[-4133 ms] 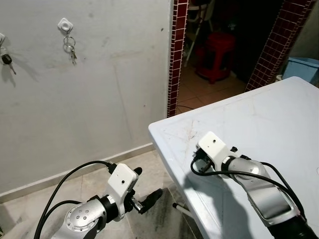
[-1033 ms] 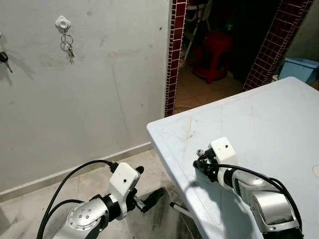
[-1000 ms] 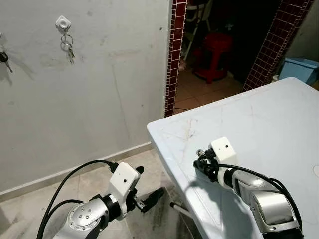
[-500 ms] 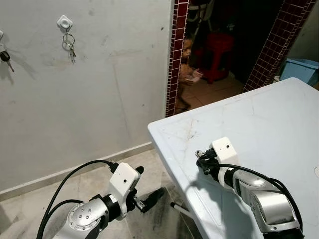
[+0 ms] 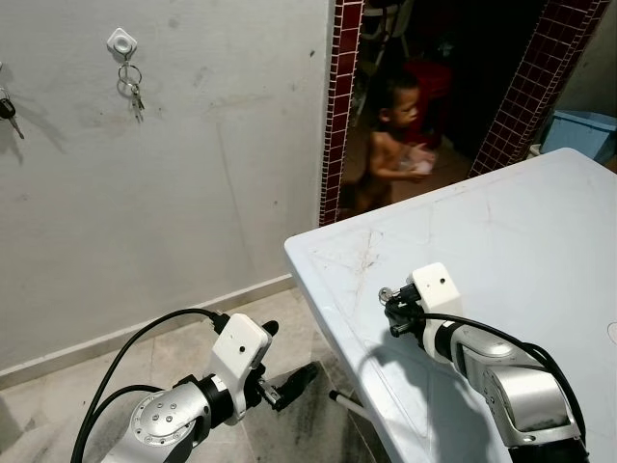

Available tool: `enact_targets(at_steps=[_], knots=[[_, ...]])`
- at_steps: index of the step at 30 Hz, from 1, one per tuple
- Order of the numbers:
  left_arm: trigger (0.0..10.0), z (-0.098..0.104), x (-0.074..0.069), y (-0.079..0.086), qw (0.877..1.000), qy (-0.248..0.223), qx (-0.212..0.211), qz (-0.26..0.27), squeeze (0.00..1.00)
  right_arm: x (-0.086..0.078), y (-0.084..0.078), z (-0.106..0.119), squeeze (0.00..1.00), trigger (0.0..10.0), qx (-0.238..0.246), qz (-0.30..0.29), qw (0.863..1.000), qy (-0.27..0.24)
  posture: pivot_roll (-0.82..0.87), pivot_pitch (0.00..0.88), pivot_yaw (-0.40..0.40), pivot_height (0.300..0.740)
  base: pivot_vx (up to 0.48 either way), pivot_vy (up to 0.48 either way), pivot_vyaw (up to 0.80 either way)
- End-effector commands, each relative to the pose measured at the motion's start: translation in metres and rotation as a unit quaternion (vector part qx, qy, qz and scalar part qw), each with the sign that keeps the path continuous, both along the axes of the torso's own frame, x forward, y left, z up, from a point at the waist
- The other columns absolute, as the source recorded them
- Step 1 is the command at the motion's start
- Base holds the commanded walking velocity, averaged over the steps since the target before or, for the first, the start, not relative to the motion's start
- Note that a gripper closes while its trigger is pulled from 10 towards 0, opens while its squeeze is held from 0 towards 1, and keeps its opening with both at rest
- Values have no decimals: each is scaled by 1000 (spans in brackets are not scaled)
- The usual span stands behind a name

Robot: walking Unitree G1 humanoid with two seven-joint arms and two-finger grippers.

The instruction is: Hang keys on a hook

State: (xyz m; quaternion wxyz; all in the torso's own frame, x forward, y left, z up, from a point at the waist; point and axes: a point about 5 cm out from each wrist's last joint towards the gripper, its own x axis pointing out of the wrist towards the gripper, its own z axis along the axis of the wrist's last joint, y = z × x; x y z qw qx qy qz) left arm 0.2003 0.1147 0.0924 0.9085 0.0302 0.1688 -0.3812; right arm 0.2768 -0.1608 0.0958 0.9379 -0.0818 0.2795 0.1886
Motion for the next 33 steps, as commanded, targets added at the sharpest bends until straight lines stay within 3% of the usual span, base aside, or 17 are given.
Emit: enact_targets(at_steps=[1, 5, 6, 8, 13, 16, 20, 21, 22, 23, 25, 27, 33], knots=[[10000, 0, 2, 1, 1000, 0, 6, 3, 0, -2, -9, -9, 0, 0, -11, -18, 999, 27, 65, 42, -7, 740, 0, 0, 0], [10000, 0, 2, 1, 1000, -1, 6, 3, 0, 3, -8, -1, 0, 0, -9, -19, 1000, 9, 66, 41, -8, 740, 0, 0, 0], [10000, 0, 2, 2, 1000, -1, 6, 3, 0, 13, -6, 15, 0, 0, 3, -32, 999, -35, 66, 38, -7, 740, 0, 0, 0], [10000, 0, 2, 2, 1000, -1, 6, 3, 0, 20, -4, 29, 0, 0, 19, -39, 997, -66, 66, 38, -7, 740, 0, 0, 0], [10000, -1, 2, 1, 1000, -1, 7, 2, 0, 28, 4, 47, 0, 0, 22, -4, 995, -101, 67, 31, -6, 740, 0, 0, 0], [10000, -1, 2, 1, 1000, -1, 7, 2, 0, 24, 12, 51, 0, 0, -29, 87, 989, -116, 67, 26, -4, 740, 0, 0, 0], [10000, -1, 2, 1, 1000, -1, 7, 2, 0, 28, 5, 54, 0, 0, -61, 83, 986, -133, 67, 24, -6, 740, 0, 0, 0], [10000, -1, 2, 1, 1000, -2, 7, 3, 0, 27, 6, 54, 0, 0, -93, 123, 977, -149, 69, 22, -6, 740, 0, 0, 0], [10000, -1, 2, 1, 1000, -2, 7, 3, 0, 27, 6, 54, 0, 0, -93, 123, 977, -149, 69, 22, -6, 740, 0, 0, 0], [10000, -1, 2, 1, 1000, -2, 8, 3, 0, 33, 1, 60, 0, 0, -122, 97, 971, -182, 69, 22, -6, 740, 0, 0, 0], [10000, -1, 2, 1, 1000, -2, 8, 2, 0, 40, -7, 63, 0, 0, -98, 32, 977, -187, 70, 19, -4, 740, 0, 0, 0], [10000, -1, 2, 1, 1000, -2, 9, 2, 0, 39, -5, 60, 0, 0, -140, 65, 968, -199, 70, 19, -4, 740, 0, 0, 0], [10000, -1, 2, 2, 1000, -3, 12, 2, 0, 39, -3, 59, 0, 0, -141, 67, 966, -208, 74, 14, 0, 740, 0, 0, 0]])
